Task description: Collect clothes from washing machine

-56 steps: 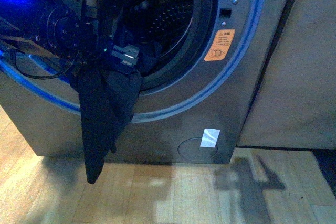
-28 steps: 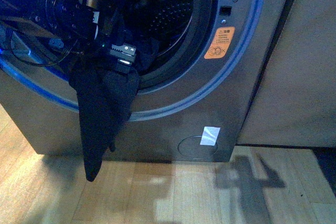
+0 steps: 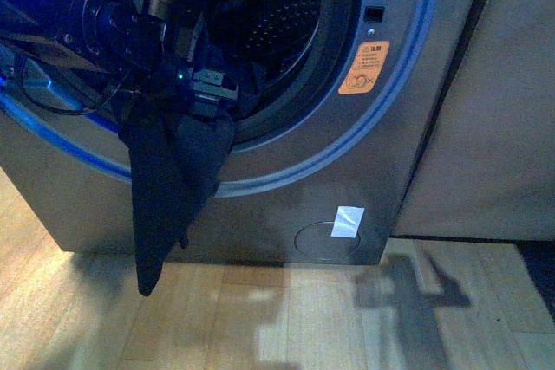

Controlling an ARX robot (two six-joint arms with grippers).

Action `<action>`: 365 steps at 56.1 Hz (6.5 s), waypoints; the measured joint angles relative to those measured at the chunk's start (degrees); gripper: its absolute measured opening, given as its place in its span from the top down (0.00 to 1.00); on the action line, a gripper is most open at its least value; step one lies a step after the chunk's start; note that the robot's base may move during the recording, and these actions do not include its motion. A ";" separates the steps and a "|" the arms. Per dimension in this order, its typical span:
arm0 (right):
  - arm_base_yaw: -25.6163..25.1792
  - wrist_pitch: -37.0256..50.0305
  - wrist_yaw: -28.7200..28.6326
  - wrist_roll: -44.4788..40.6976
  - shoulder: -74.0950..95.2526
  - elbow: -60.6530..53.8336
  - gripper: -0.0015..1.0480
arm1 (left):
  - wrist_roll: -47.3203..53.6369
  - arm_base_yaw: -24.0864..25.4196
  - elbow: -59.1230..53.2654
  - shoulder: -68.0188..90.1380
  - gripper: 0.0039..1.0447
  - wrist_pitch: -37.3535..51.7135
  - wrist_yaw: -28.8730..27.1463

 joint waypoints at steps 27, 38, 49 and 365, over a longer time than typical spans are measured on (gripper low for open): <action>0.00 0.00 0.00 0.00 0.00 0.00 0.07 | -0.52 -0.79 -6.69 -4.57 0.83 5.88 6.45; 0.00 0.00 0.02 0.00 0.00 0.00 0.07 | -0.57 -1.55 -19.47 -16.70 0.83 13.35 12.85; 0.00 0.00 0.00 0.00 0.00 0.00 0.07 | -0.57 -1.42 -31.80 -28.76 0.83 19.08 16.24; 14.62 31.26 -24.76 25.35 64.41 61.51 0.07 | 1.40 -27.56 74.49 -22.01 0.84 -43.89 20.48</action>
